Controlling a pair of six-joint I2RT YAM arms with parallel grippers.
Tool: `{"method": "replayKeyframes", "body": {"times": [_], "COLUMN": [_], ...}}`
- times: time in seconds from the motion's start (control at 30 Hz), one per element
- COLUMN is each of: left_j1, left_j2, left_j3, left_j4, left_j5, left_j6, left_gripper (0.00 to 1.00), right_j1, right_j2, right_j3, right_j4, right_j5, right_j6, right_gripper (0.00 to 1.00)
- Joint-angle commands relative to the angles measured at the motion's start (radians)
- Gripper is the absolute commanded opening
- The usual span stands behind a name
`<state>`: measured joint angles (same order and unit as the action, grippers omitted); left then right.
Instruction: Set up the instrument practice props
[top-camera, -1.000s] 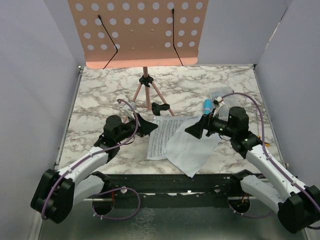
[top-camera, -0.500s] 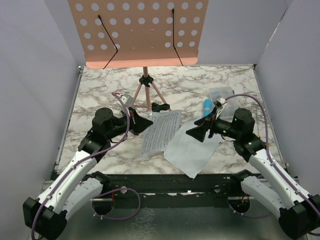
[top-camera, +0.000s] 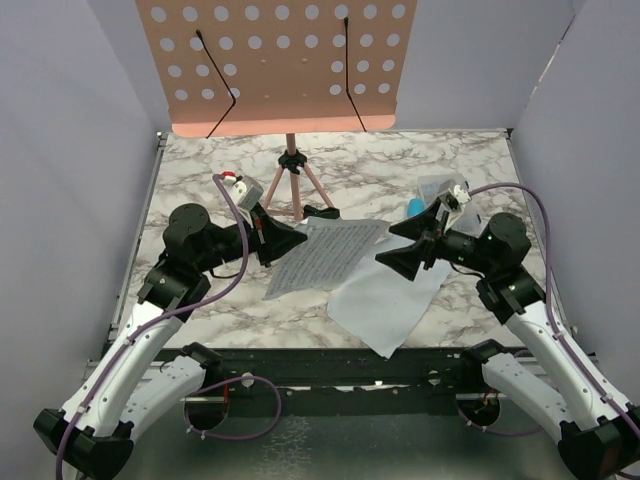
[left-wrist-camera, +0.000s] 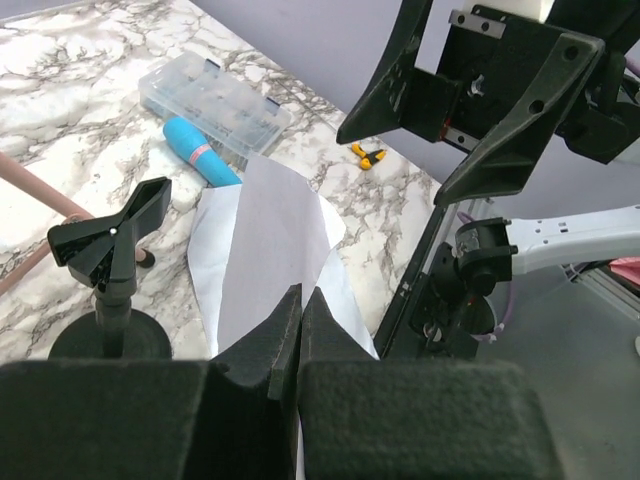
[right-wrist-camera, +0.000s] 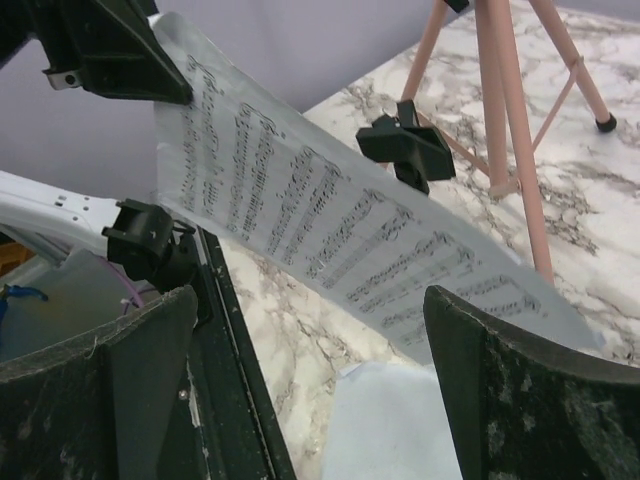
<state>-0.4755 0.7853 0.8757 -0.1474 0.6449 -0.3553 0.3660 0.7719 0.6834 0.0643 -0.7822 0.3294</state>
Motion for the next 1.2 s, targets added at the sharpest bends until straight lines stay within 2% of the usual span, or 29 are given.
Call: {"method": "replayKeyframes", "body": {"times": [0.0,0.33,0.5,0.87,1.17], "left_j1": [-0.005,-0.005,-0.005,-0.006,-0.006], "left_j2": [0.022,0.06,0.062,0.058,0.037], "left_j3": [0.035,0.024,0.029,0.046,0.054], "left_j4": [-0.028,-0.032,-0.031,-0.022,0.03], "left_j5": [0.065,0.139,0.177,0.189,0.168], "left_j6": [0.028,0.013,-0.002,-0.016,-0.05], "left_gripper": [0.0,0.0,0.0,0.0,0.0], "right_j1": [-0.004,-0.001,0.025,0.175,0.253], "right_j2": [-0.014,0.17,0.253,0.347,0.403], "right_j3": [0.057,0.172,0.189,0.22,0.206], "right_j4": [0.051,0.106,0.082,-0.039,-0.019], "right_j5": [-0.049,-0.192,-0.246,-0.223,-0.177], "right_j6": [-0.017,-0.006,-0.039,-0.143,-0.151], "right_gripper": [1.0,0.99,0.94,0.88,0.66]}}
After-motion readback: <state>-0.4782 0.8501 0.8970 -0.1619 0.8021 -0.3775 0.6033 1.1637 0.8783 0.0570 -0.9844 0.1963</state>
